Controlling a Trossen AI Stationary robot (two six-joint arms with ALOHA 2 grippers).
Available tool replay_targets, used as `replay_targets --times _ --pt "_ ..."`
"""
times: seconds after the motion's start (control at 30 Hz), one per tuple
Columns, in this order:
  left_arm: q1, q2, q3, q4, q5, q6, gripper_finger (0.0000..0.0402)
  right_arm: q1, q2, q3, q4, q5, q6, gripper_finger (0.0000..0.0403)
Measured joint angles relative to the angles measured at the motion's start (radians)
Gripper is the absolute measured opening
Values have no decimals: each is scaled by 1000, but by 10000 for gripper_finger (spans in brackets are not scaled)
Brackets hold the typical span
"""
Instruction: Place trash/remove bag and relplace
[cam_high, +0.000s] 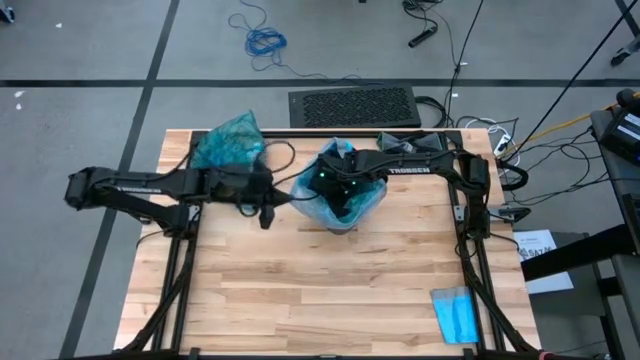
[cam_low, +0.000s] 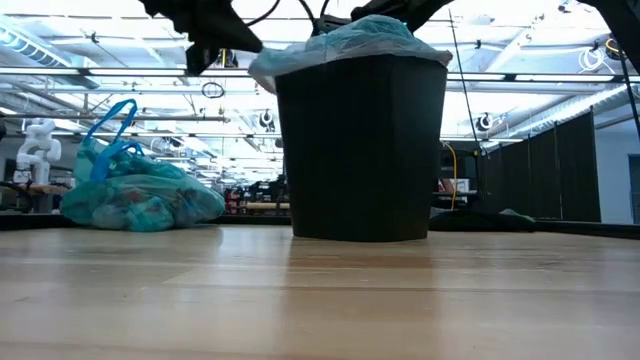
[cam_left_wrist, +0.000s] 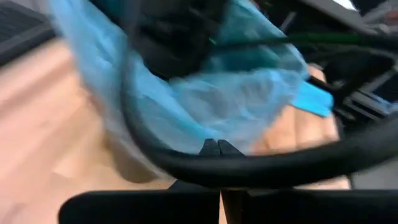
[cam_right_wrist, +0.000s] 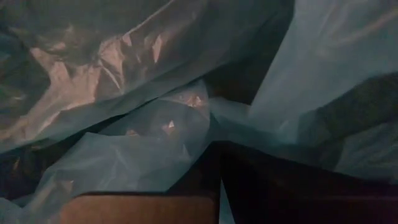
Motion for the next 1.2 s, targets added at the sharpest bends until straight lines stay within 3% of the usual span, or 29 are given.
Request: replay_targets --times 0.1,0.27,0.43,0.73,1.2 --pt "-67 8 0 -34 -48 -63 0 -1 0 0 -1 0 0 0" --pt "-149 -7 -2 -171 -342 -162 0 -5 0 0 0 0 8 0" --pt "-165 23 -1 23 -296 -99 0 -6 -2 0 2 -1 8 0" --pt "-151 149 -1 38 -276 -98 0 -6 -8 0 16 -2 47 0" --pt "-163 -4 38 41 -228 -46 0 3 -190 0 26 8 73 0"
